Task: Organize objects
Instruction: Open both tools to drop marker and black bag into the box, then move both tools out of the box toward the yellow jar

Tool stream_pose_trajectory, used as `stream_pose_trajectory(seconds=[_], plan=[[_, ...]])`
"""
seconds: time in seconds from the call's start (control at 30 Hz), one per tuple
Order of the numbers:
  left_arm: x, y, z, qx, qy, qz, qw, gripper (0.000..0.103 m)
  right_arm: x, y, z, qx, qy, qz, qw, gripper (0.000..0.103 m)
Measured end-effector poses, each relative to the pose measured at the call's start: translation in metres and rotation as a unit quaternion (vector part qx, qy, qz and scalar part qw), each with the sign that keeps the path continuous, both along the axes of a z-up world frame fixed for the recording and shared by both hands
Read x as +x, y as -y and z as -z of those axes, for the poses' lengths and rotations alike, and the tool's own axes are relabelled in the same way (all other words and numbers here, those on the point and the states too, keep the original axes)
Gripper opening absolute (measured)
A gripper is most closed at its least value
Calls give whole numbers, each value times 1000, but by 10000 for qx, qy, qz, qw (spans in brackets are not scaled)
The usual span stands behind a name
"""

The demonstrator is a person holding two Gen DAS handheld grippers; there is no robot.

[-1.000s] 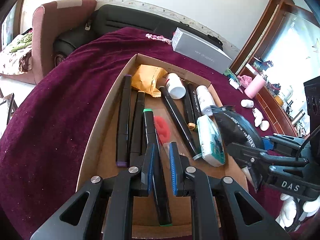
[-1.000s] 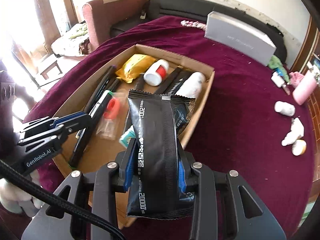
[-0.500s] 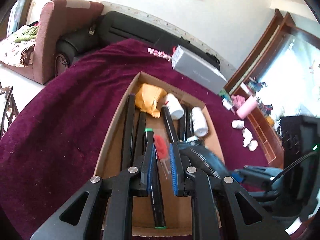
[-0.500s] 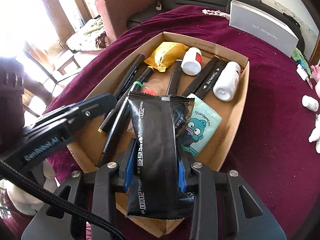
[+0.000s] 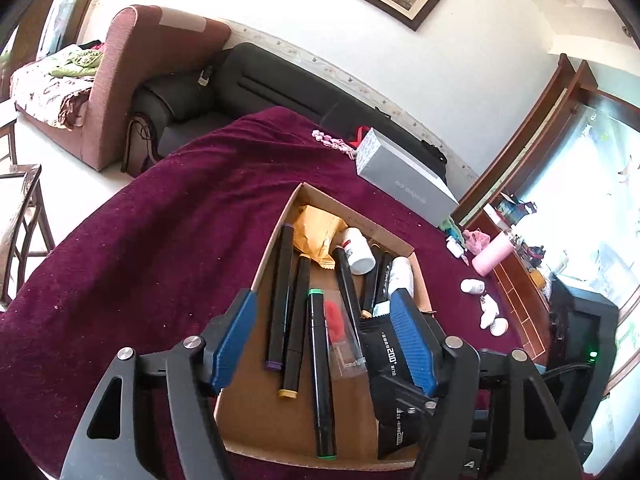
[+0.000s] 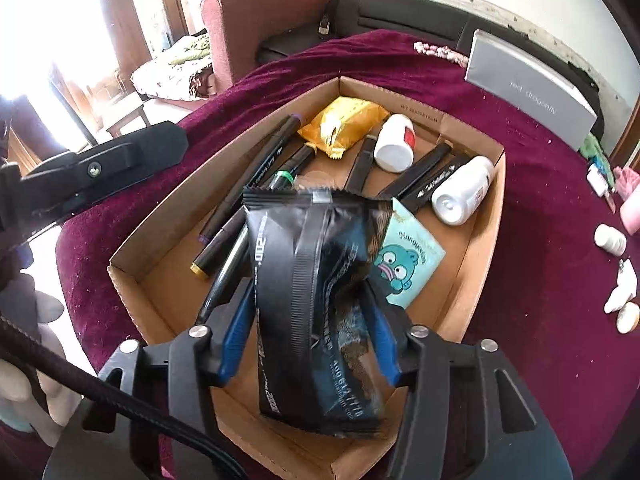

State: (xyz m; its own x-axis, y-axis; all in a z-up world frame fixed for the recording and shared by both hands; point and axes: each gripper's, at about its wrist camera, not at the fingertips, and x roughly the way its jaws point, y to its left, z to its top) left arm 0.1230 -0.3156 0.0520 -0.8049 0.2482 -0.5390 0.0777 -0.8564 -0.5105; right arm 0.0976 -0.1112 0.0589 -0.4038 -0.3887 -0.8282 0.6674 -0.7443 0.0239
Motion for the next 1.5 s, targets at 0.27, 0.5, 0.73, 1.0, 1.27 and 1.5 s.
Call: stream_pose_trajectory(seconds=[0.27, 0.5, 0.73, 1.0, 1.27, 1.5], plan=[[-1, -7, -3, -62, 121, -3, 9999, 65, 10, -9, -20, 9, -622, 47, 9981, 59], [1, -23, -10, -175, 148, 63, 9997, 65, 11, -23, -30, -54, -811, 136, 9966, 60], [0, -50, -24, -339, 139, 271, 9990, 65, 7, -50, -39, -205, -912, 336, 9950, 60], [-8, -109, -48, -620, 20, 870, 9943, 65, -13, -103, -43, -416, -834, 883, 9917, 62], [-25, -172, -57, -738, 107, 1493, 9860, 65, -34, -170, -41, -430, -798, 1474, 9849, 63], [-34, -219, -60, -929, 153, 2013, 9750, 65, -72, -265, -35, -685, -433, 2369, 9682, 63]])
